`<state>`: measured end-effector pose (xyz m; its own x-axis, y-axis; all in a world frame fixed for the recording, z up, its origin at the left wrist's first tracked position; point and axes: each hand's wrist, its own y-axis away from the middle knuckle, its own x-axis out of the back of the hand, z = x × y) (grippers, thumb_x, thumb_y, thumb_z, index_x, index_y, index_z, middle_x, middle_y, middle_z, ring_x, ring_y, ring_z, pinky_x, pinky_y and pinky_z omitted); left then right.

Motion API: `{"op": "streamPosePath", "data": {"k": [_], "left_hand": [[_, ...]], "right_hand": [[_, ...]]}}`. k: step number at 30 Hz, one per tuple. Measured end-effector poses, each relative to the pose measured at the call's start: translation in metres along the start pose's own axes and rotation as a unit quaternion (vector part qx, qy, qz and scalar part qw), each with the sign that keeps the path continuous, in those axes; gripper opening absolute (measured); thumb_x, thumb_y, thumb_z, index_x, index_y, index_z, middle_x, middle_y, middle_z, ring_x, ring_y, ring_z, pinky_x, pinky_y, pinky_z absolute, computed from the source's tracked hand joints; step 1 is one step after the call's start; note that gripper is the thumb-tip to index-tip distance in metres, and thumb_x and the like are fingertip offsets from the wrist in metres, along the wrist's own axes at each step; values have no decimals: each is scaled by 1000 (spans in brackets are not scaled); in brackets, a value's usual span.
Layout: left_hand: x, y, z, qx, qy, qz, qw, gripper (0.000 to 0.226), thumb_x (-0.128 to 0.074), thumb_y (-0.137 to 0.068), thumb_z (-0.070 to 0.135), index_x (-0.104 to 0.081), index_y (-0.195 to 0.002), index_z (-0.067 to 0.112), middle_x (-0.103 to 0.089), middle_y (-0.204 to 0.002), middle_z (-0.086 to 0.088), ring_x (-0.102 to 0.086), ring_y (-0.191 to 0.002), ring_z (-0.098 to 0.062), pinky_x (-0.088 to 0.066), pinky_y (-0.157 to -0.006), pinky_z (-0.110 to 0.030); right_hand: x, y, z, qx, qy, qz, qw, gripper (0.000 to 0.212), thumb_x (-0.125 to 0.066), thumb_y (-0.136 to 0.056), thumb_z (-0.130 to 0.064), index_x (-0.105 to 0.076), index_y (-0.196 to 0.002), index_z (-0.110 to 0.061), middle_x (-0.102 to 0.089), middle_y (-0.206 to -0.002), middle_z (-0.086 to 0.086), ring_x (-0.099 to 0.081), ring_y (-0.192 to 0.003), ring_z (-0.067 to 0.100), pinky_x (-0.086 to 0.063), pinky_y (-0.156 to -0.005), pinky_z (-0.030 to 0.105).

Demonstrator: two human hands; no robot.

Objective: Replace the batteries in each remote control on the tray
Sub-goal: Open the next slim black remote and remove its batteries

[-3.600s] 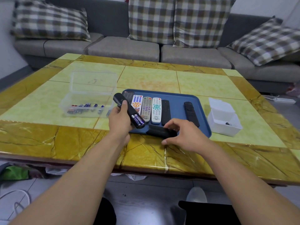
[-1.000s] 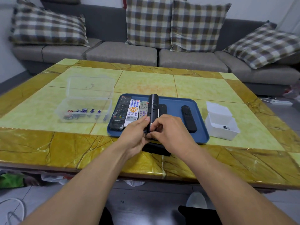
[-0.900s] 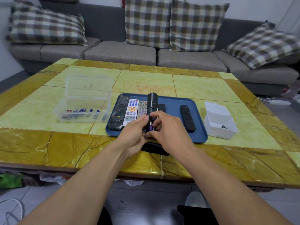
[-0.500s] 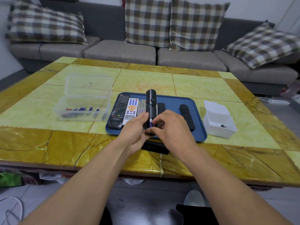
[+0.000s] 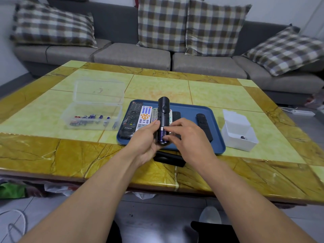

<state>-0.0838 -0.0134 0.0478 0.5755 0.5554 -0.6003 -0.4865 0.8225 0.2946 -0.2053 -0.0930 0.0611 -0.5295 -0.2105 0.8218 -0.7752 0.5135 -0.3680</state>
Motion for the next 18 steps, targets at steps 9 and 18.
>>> {"op": "streamPosePath", "data": {"k": [9,18], "left_hand": [[2,1,2,1,-3,3,1000,27,-41,-108,14,-62,-119,1,-76,-87,-12,-71,-68,-21,-54,-50,-26],[6,-2,0,-6,-67,30,997,34,-44,-107,17,-56,-137,6,-76,-97,-11,-74,-82,-30,-48,-43,-24]], "right_hand": [[-2,-1,-5,-1,49,-45,998,32,-64,-95,-36,-67,-126,-31,-56,-125,-11,-51,-115,12,-51,-85,38],[1,-5,-9,-8,29,-68,997,46,-78,-81,-40,-68,-125,-27,-54,-122,-14,-54,-107,6,-47,-92,26]]}}
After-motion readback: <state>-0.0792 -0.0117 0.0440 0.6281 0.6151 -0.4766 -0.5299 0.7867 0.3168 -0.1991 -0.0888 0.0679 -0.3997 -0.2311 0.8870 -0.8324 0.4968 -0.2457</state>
